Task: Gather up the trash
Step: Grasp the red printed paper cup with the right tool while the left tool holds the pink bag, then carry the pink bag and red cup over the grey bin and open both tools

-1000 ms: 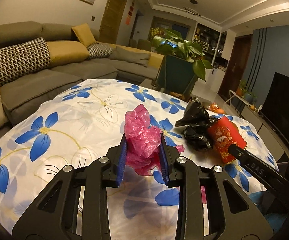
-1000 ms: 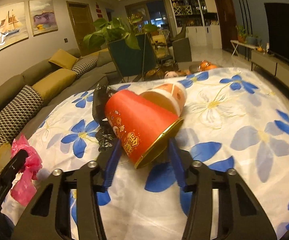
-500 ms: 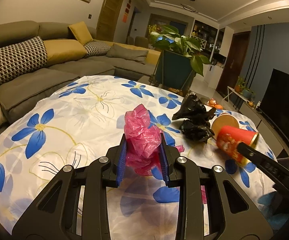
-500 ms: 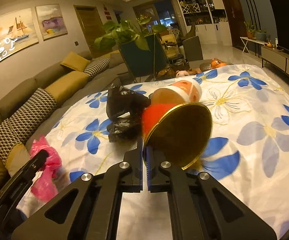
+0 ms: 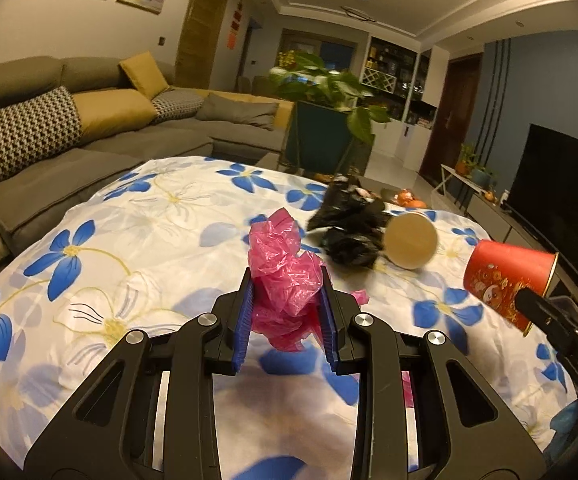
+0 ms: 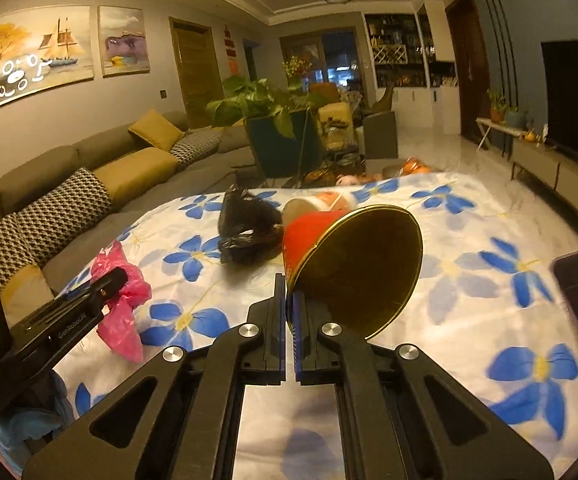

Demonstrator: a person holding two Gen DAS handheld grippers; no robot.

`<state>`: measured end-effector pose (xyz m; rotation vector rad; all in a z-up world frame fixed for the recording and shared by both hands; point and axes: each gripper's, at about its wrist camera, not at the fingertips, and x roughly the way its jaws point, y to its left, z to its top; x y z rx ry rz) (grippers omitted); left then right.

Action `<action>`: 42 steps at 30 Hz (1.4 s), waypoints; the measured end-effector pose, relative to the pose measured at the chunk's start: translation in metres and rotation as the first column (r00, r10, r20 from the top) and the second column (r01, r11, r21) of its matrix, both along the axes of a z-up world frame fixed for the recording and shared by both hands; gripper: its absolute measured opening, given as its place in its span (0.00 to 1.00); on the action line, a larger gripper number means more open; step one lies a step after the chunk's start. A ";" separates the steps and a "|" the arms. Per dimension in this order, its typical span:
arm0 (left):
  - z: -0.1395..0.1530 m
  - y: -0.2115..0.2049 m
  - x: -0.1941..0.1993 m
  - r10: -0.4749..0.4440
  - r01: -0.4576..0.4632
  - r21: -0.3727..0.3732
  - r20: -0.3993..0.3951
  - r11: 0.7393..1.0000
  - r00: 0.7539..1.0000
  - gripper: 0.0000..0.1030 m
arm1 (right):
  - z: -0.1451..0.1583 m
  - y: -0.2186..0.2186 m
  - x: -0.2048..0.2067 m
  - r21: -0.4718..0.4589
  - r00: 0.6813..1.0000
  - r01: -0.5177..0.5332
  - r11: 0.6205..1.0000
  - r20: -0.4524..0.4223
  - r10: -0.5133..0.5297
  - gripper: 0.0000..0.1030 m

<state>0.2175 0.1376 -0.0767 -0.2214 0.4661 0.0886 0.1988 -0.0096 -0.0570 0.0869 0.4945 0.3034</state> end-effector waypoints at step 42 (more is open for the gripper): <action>0.055 -0.239 -0.031 -0.431 0.419 0.138 0.069 0.897 0.900 0.28 | 0.024 -0.178 -0.068 -0.031 0.930 0.351 0.936 0.130 -0.344 0.03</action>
